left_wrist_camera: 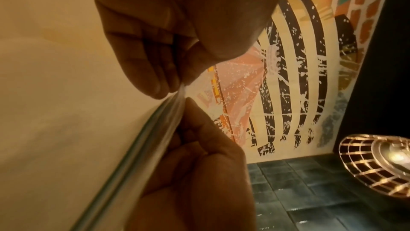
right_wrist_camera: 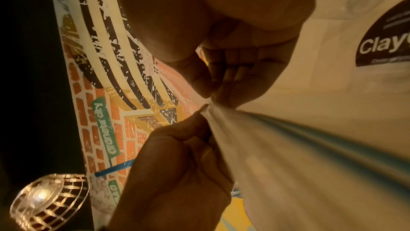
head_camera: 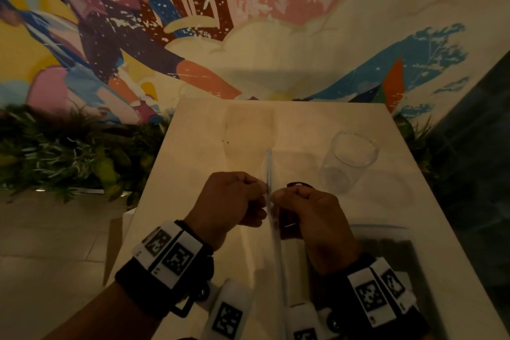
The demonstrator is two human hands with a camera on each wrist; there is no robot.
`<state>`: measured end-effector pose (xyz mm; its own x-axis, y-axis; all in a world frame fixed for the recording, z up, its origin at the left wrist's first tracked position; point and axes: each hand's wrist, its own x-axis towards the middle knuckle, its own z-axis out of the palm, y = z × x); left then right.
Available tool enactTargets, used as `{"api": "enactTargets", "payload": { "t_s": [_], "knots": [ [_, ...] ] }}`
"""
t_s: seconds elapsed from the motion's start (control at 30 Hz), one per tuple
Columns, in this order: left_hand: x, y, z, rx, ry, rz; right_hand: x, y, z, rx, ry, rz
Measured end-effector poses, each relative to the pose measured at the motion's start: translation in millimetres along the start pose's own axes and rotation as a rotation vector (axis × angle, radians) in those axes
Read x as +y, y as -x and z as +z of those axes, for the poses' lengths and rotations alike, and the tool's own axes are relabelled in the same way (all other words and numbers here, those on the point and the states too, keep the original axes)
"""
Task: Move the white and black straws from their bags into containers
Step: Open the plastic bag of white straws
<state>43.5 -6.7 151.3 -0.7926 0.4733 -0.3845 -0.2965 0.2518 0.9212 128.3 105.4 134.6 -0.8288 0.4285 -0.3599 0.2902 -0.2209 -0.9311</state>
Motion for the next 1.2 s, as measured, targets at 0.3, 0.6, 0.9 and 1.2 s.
{"api": "enactTargets", "payload": {
  "t_s": [0.3, 0.6, 0.9, 1.2],
  "knots": [
    [-1, 6, -4, -0.131, -0.007, 0.037, 3, -1, 3, 0.005, -0.05, -0.068],
    [-16, 5, -5, -0.199, 0.392, -0.136, 23, -13, 12, -0.107, -0.527, 0.236],
    [-24, 2, -6, -0.16, 0.672, -0.18, 29, -13, 10, -0.105, -0.711, 0.21],
    [-8, 5, -3, -0.096, 0.243, -0.022, 14, 4, 6, -0.073, -0.158, 0.045]
  ]
}}
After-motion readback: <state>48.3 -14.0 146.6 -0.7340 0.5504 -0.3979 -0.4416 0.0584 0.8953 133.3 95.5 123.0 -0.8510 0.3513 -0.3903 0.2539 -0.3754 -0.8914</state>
